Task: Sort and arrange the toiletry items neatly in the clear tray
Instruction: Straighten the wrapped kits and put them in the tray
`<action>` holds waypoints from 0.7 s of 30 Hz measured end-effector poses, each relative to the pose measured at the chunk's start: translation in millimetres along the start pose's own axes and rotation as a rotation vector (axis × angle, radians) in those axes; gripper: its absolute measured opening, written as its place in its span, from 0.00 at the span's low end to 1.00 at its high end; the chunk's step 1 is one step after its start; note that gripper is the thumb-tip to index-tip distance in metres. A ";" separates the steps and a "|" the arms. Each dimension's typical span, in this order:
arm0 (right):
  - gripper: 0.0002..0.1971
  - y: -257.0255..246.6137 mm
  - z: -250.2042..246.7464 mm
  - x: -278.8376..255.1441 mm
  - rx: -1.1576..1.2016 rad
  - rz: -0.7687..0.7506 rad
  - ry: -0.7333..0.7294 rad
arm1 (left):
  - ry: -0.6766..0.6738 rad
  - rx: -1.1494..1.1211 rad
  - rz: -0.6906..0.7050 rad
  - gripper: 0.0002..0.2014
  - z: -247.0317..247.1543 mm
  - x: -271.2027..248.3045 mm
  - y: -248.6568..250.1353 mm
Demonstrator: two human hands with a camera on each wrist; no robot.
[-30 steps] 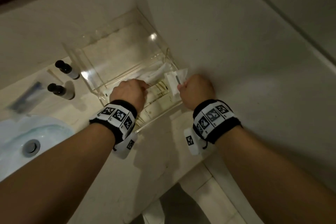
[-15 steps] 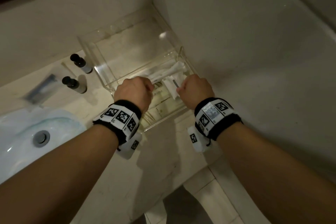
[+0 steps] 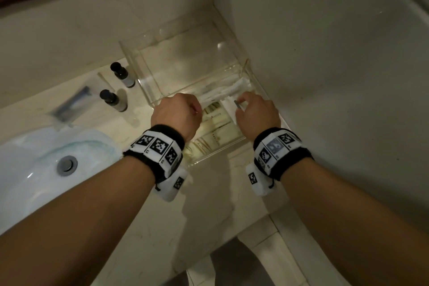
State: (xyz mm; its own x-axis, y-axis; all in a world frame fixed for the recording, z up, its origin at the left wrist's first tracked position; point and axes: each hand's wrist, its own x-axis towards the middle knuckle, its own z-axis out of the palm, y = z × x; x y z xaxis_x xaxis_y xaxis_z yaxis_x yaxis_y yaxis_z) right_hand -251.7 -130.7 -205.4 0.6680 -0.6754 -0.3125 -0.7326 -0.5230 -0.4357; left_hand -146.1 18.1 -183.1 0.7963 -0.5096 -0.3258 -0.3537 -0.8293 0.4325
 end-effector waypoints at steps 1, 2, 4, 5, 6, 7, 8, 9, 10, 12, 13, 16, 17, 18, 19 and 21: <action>0.14 -2.0 -0.5 -0.1 0.005 0.003 0.002 | 0.005 -0.003 0.001 0.06 -2.8 -1.3 -2.0; 0.13 -4.7 -1.2 -0.4 0.015 0.000 0.017 | 0.009 -0.009 0.002 0.05 -5.6 -2.5 -4.7; 0.13 -13.1 -3.7 -2.2 0.043 -0.016 0.057 | 0.023 -0.025 -0.006 0.03 -11.4 -4.9 -12.0; 0.13 -19.2 -4.9 -3.9 0.054 -0.031 0.076 | 0.035 -0.032 -0.015 0.02 -14.4 -6.3 -16.6; 0.13 -26.7 -5.2 -5.7 0.059 -0.054 0.094 | 0.047 -0.039 -0.023 0.02 -18.2 -7.7 -21.9; 0.12 -35.4 -4.9 -7.5 0.062 -0.086 0.111 | 0.056 -0.048 -0.031 0.02 -22.4 -9.8 -27.0; 0.11 -45.0 -4.6 -9.2 0.069 -0.120 0.124 | 0.065 -0.057 -0.038 0.02 -27.5 -12.1 -32.1; 0.11 -55.9 -4.0 -11.8 0.080 -0.149 0.133 | 0.077 -0.065 -0.045 0.01 -32.7 -15.0 -38.7; 0.10 -67.1 -2.9 -14.3 0.091 -0.171 0.138 | 0.092 -0.074 -0.053 0.01 -38.0 -17.8 -45.8; 0.10 -88.8 -0.8 -19.6 0.102 -0.199 0.142 | 0.123 -0.086 -0.074 0.04 -48.1 -24.2 -59.9; 0.11 -103.8 4.1 -23.5 0.104 -0.226 0.136 | 0.143 -0.098 -0.099 0.05 -54.9 -29.2 -72.8; 0.11 -140.6 19.1 -33.7 0.111 -0.281 0.113 | 0.196 -0.146 -0.172 0.04 -72.9 -40.6 -108.1; 0.11 -152.2 25.1 -37.3 0.109 -0.296 0.103 | 0.211 -0.160 -0.197 0.03 -79.4 -44.5 -119.7; 0.11 -163.0 31.0 -40.7 0.106 -0.311 0.094 | 0.228 -0.167 -0.217 0.03 -85.6 -47.4 -131.2; 0.11 -173.1 37.0 -44.2 0.104 -0.327 0.088 | 0.245 -0.171 -0.236 0.03 -91.5 -49.3 -142.2; 0.11 -190.6 46.8 -50.9 0.097 -0.350 0.077 | 0.280 -0.181 -0.272 0.05 -102.6 -49.6 -163.1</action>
State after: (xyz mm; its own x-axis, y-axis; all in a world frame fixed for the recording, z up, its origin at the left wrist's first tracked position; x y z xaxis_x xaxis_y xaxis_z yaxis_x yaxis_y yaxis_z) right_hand -139.9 27.7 -146.0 0.8612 -0.5038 -0.0673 -0.4435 -0.6801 -0.5838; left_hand -77.6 202.1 -151.3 0.9599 -0.1755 -0.2187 -0.0406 -0.8587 0.5109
